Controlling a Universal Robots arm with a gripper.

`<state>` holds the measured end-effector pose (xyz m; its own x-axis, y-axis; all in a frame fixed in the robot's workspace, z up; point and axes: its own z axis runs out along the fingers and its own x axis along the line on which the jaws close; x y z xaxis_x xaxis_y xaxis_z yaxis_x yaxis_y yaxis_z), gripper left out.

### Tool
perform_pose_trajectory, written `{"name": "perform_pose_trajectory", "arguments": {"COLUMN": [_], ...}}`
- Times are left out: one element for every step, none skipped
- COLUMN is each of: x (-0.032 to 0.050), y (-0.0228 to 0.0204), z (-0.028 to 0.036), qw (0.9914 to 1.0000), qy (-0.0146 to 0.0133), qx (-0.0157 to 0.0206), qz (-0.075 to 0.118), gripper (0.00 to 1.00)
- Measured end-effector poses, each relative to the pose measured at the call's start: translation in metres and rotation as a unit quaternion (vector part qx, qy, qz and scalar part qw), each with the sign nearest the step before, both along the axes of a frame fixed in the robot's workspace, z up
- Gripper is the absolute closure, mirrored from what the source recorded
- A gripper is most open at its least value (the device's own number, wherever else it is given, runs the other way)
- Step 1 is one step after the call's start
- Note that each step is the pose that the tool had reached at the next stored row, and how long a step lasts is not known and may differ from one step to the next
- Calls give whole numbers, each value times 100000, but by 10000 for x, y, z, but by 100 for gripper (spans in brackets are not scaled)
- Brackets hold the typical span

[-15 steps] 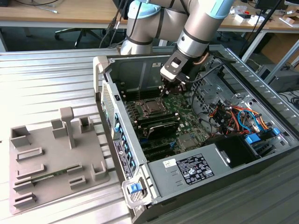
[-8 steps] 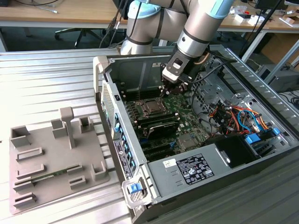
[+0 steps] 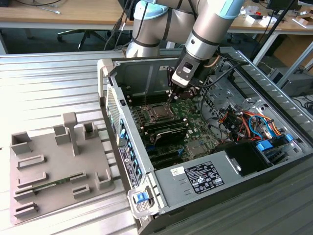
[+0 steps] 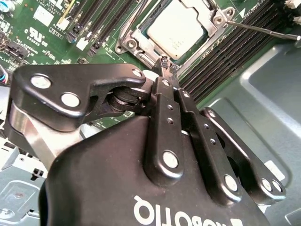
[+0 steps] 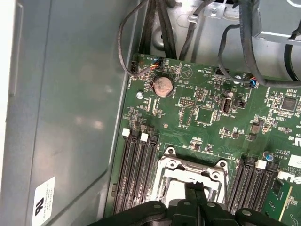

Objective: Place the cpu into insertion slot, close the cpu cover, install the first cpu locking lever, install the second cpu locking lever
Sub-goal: 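Install the first cpu locking lever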

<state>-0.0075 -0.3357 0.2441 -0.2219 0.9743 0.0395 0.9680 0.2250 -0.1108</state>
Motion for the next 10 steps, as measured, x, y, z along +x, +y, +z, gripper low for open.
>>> {"name": "perform_pose_trajectory", "arguments": {"x": [0, 0, 0, 0, 0, 0, 0, 0, 0, 0], "y": [0, 0, 0, 0, 0, 0, 0, 0, 0, 0], "z": [0, 0, 0, 0, 0, 0, 0, 0, 0, 0], "qw": [100000, 99998, 99995, 99988, 99982, 99978, 99973, 99965, 99956, 99951], "qy": [0, 1, -1, 1, -1, -1, -1, -1, -2, -1], "qx": [1, -3, 0, 0, 2, -1, 2, 1, 2, -1], "qz": [271, 682, 1027, 1551, 1888, 2115, 2325, 2640, 2967, 3144], "gripper": [89, 89, 89, 89, 89, 89, 89, 89, 89, 89]}}
